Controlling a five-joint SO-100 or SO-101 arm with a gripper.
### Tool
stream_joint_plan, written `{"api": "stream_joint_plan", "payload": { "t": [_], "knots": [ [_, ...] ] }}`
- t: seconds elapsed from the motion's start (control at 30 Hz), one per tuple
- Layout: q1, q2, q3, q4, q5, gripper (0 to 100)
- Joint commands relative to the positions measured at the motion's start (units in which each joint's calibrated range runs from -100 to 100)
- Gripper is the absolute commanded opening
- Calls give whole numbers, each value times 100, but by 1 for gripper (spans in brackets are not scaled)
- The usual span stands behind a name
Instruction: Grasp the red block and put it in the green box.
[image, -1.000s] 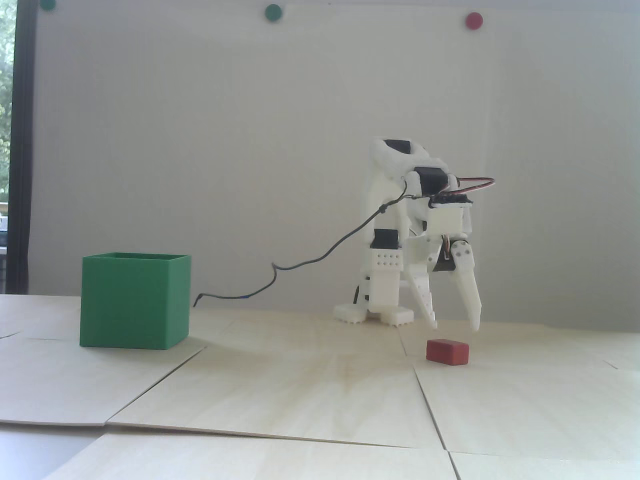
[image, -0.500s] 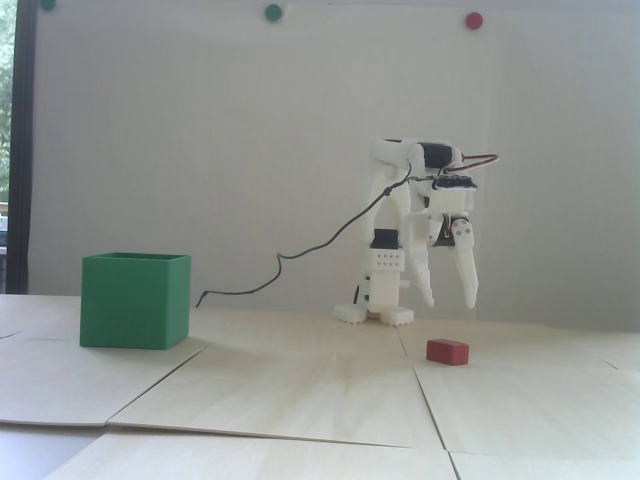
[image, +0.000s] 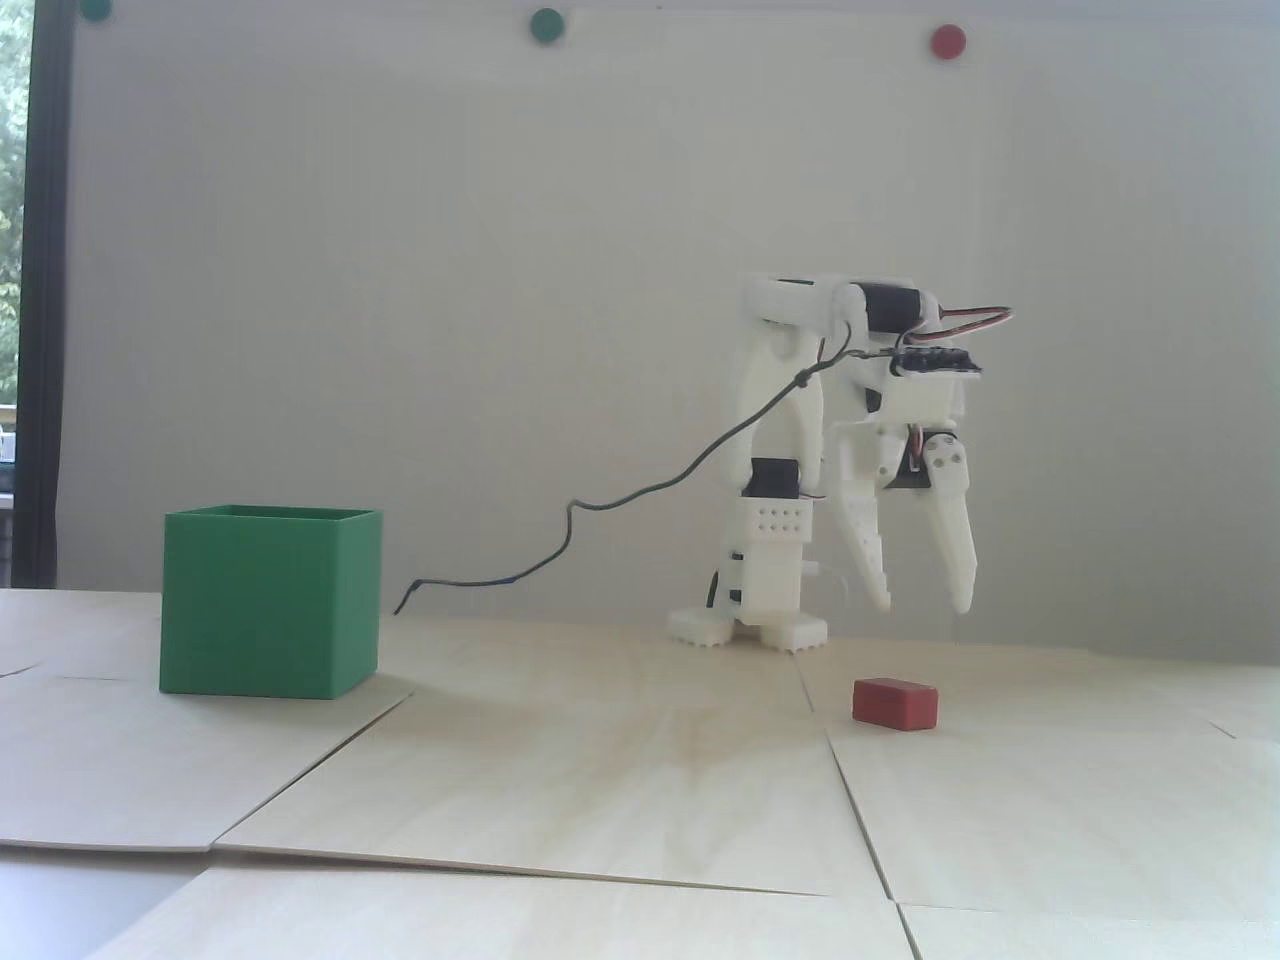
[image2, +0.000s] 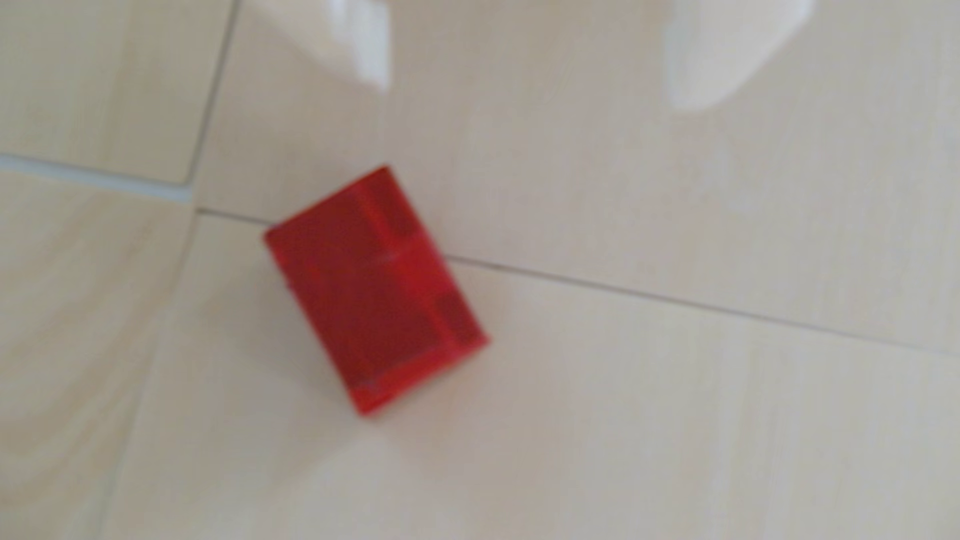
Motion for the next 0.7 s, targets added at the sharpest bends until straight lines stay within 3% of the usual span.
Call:
{"api": "stream_joint_plan", "payload": {
  "t": [0.0, 0.67],
  "knots": [
    [-351, -158, -472, 59, 34, 19],
    [-198, -79, -507, 262, 450, 19]
  ]
}}
